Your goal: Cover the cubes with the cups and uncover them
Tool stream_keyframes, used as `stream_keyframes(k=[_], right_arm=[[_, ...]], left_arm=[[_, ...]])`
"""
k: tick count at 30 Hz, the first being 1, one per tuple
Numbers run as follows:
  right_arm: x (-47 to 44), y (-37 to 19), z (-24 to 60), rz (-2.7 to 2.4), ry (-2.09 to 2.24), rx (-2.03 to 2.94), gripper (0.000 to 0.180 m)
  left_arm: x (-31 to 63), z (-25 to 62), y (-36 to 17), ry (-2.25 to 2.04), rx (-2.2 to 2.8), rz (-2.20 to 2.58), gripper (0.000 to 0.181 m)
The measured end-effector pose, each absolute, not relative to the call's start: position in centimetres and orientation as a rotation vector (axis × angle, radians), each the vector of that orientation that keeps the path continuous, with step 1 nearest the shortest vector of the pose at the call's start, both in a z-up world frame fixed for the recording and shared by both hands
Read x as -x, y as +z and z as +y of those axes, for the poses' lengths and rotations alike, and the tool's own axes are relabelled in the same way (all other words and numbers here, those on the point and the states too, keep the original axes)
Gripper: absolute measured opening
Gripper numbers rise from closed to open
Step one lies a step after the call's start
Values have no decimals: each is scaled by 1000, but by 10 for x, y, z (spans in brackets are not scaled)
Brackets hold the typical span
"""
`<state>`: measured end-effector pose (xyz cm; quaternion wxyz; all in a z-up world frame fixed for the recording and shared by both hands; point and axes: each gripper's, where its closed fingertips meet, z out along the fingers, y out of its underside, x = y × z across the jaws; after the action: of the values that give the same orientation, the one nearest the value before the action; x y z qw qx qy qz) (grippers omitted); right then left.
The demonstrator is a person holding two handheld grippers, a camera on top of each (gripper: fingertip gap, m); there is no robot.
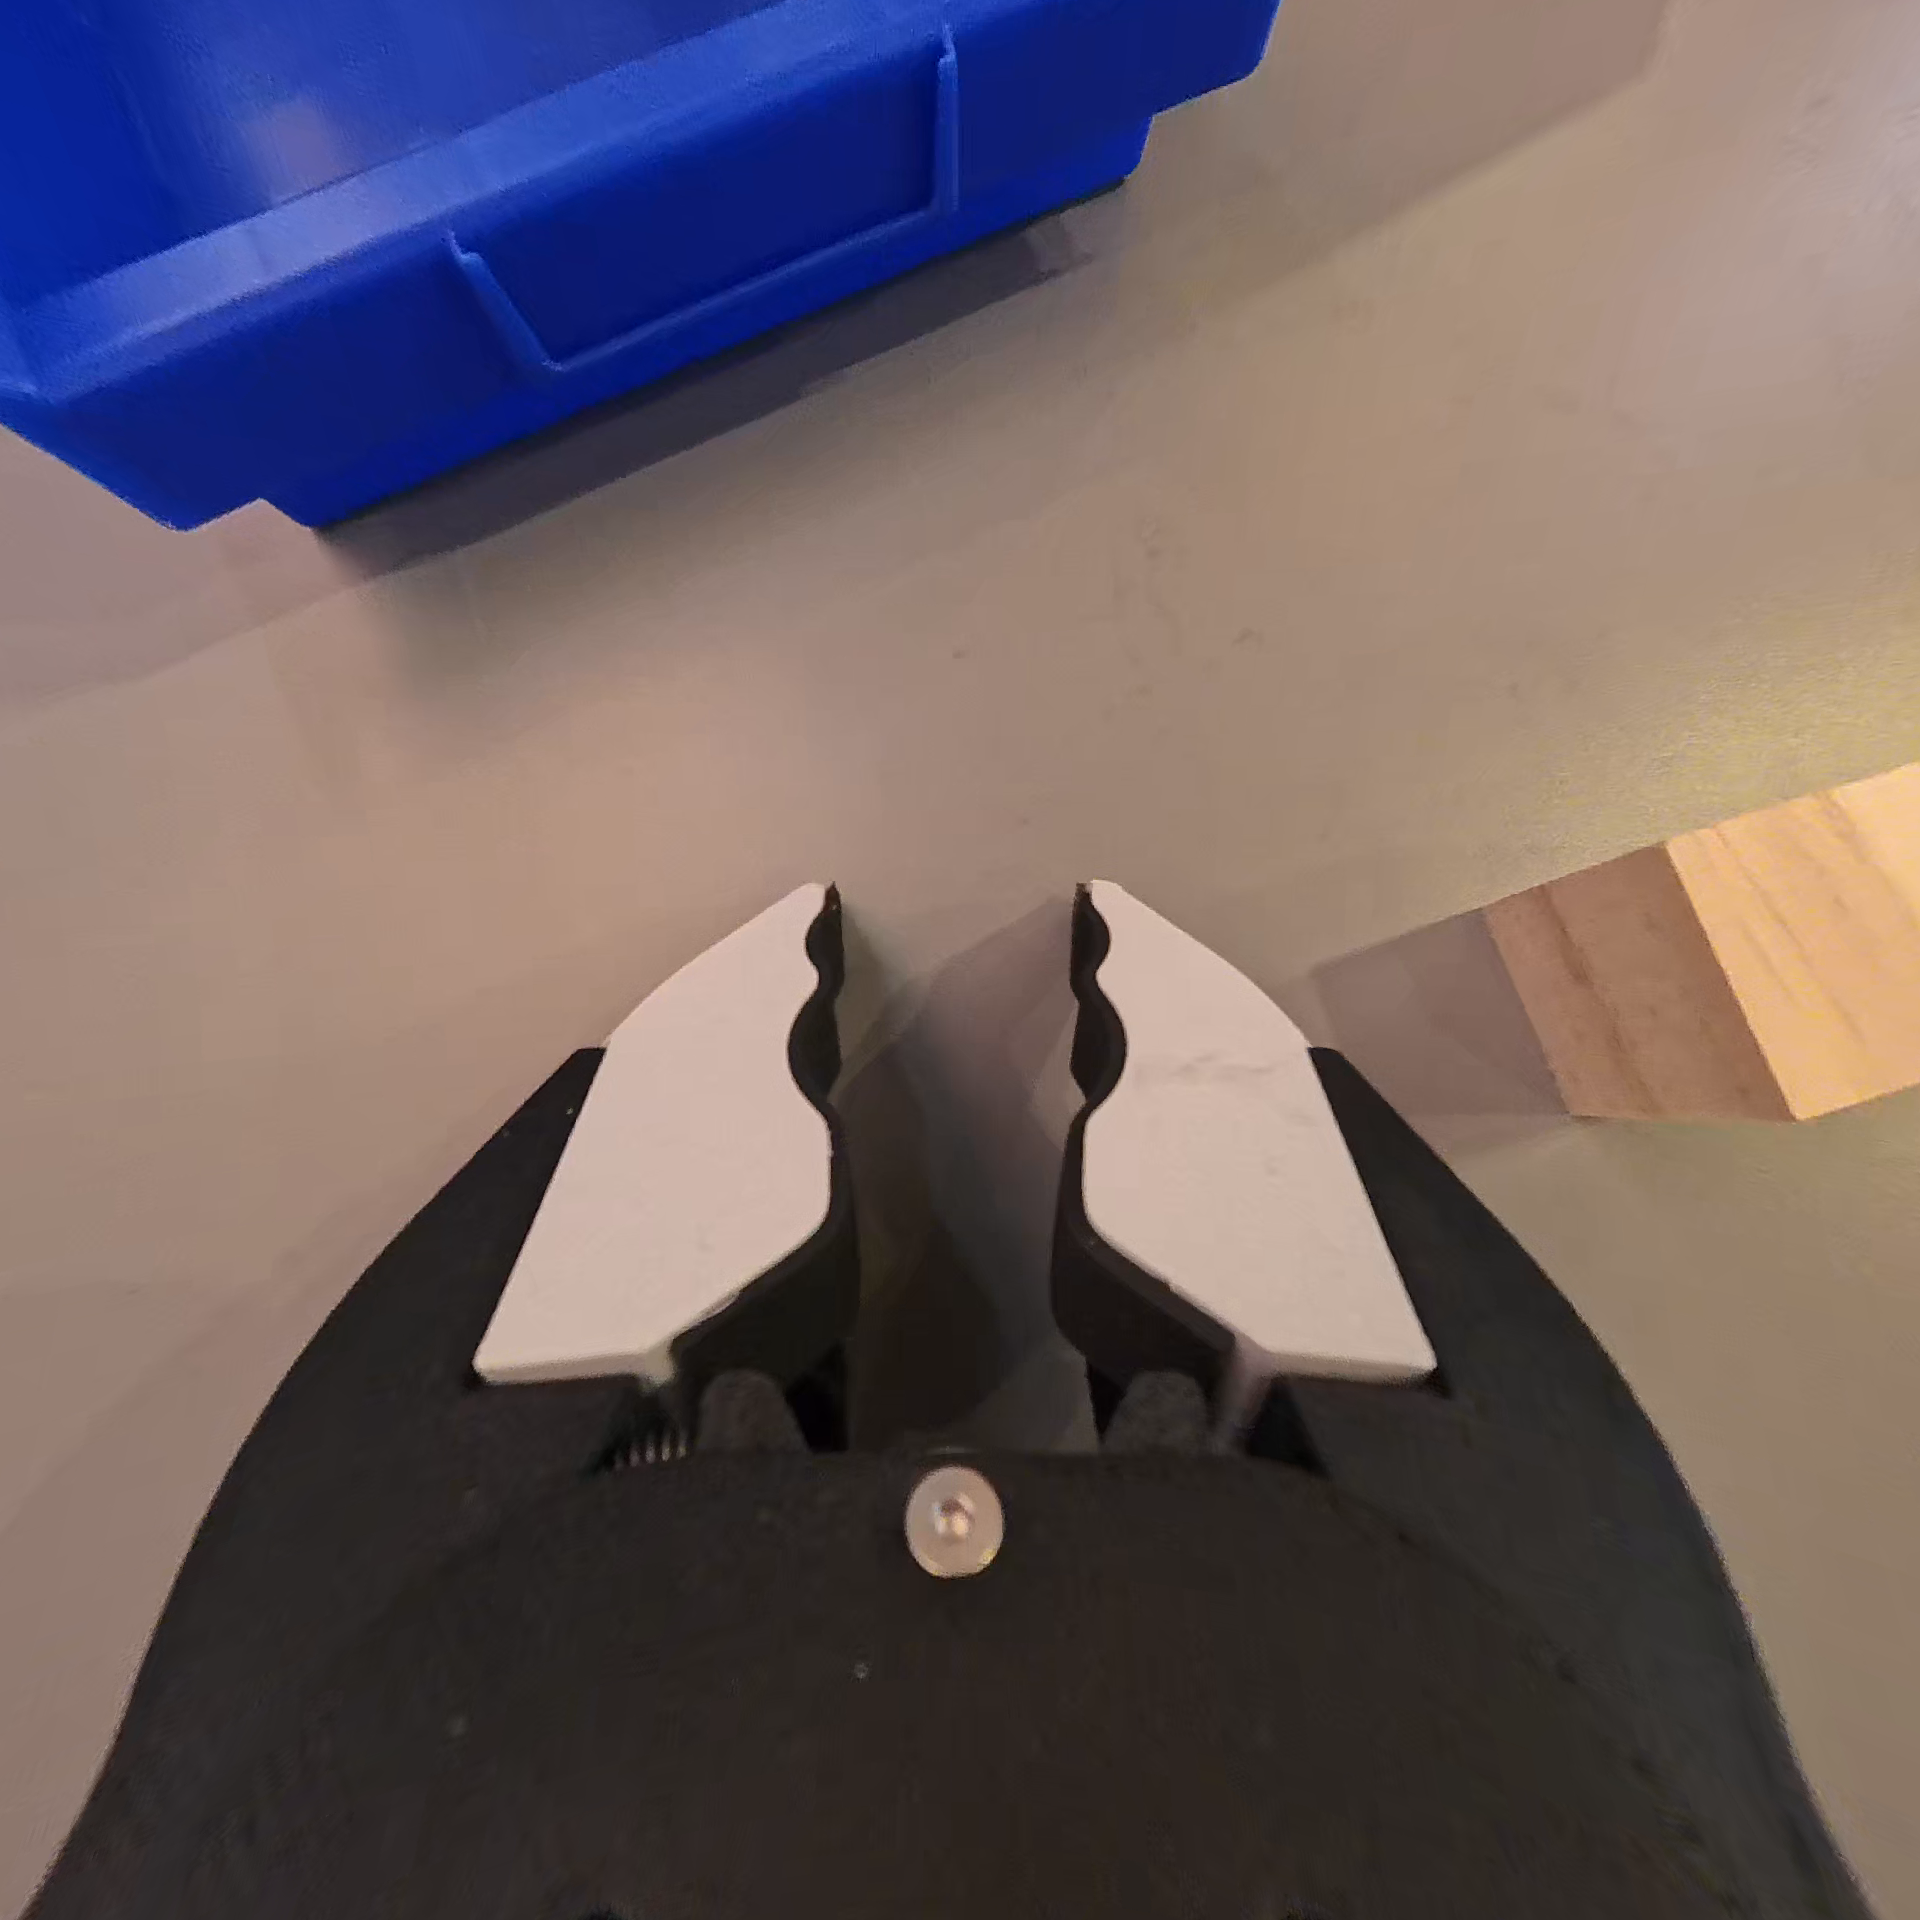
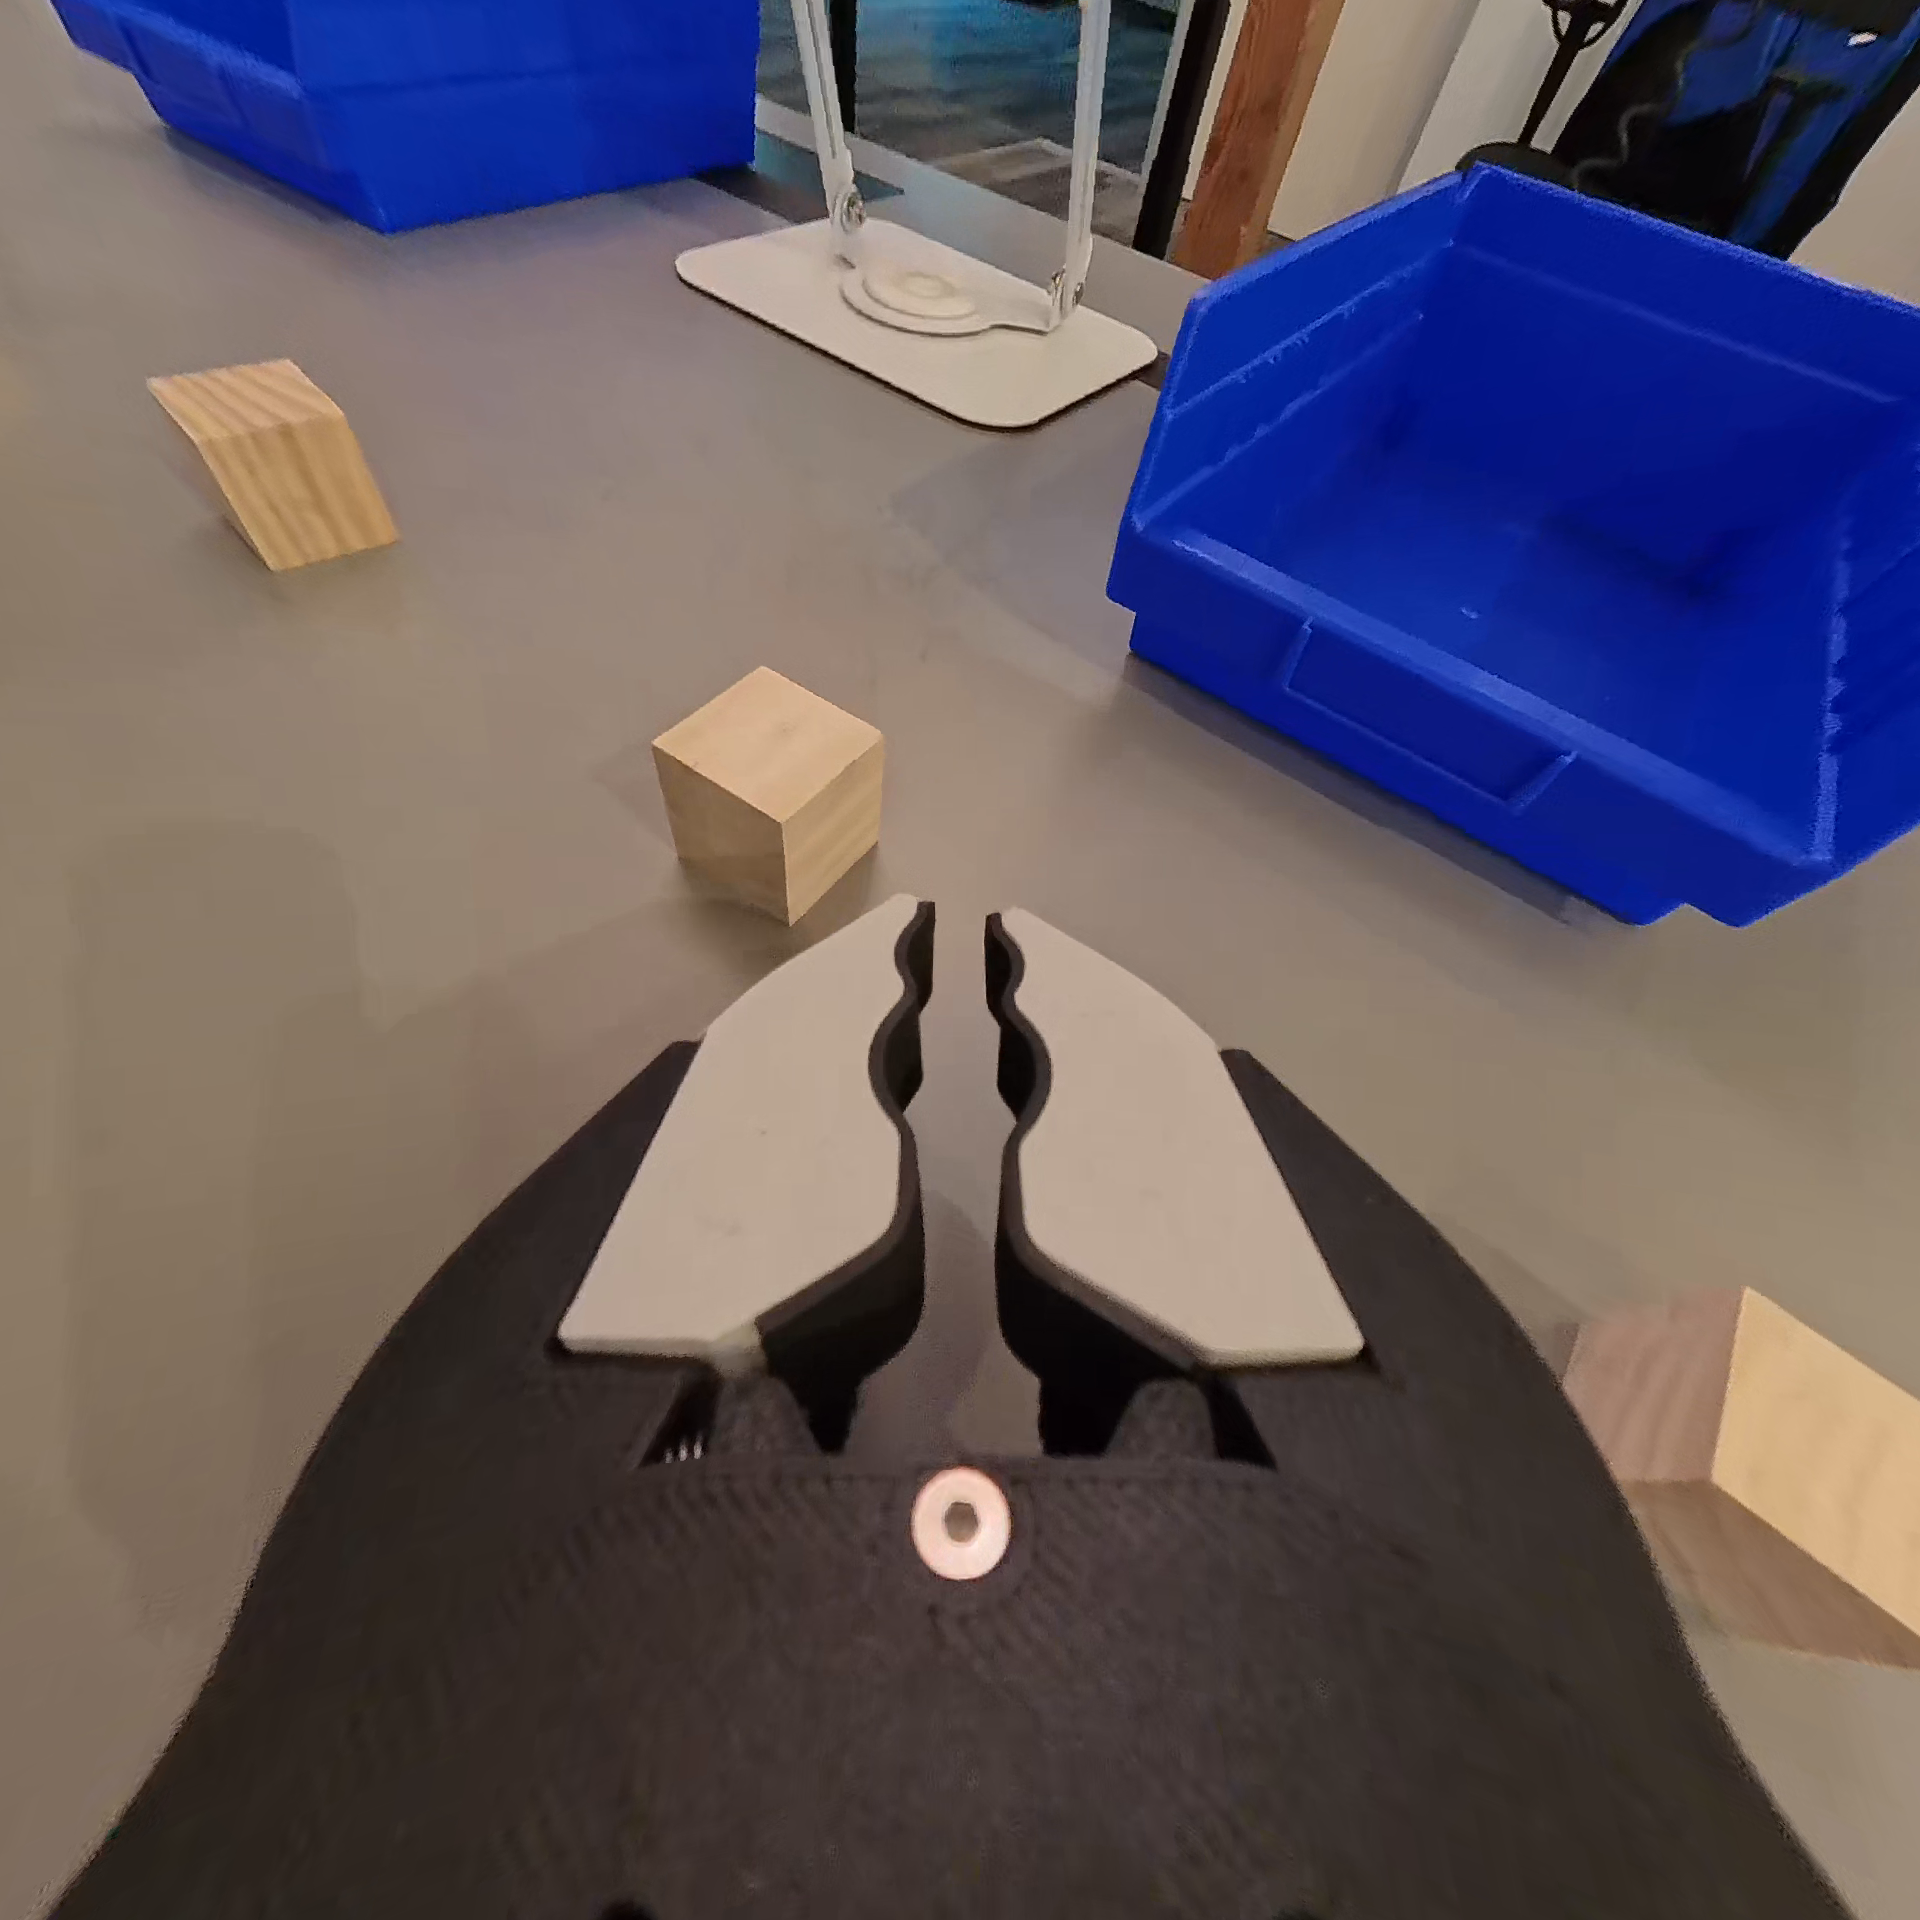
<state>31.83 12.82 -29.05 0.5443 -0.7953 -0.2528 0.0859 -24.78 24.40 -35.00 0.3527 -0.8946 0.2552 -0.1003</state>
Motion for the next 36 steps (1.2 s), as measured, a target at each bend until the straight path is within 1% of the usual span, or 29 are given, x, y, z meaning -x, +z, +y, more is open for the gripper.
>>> stream_keyframes(k=[2,7,22,25,31,36], right_arm=[[-317,-293,129,-616,175,1892,8],[-316,-292,128,-632,150,1880,7],[-314,-295,128,-654,119,1883,7],[-314,-294,127,-654,118,1880,7],[-315,-295,128,-650,118,1884,7],[-314,-295,128,-657,114,1887,7]], left_arm=[[248,245,-350,-256,2316,649,39],[249,244,-350,-255,2315,650,27],[252,245,-347,-229,2298,636,23],[258,251,-325,-220,2231,604,25],[274,279,-244,-40,2013,610,28],[264,319,-194,116,1857,729,30]])
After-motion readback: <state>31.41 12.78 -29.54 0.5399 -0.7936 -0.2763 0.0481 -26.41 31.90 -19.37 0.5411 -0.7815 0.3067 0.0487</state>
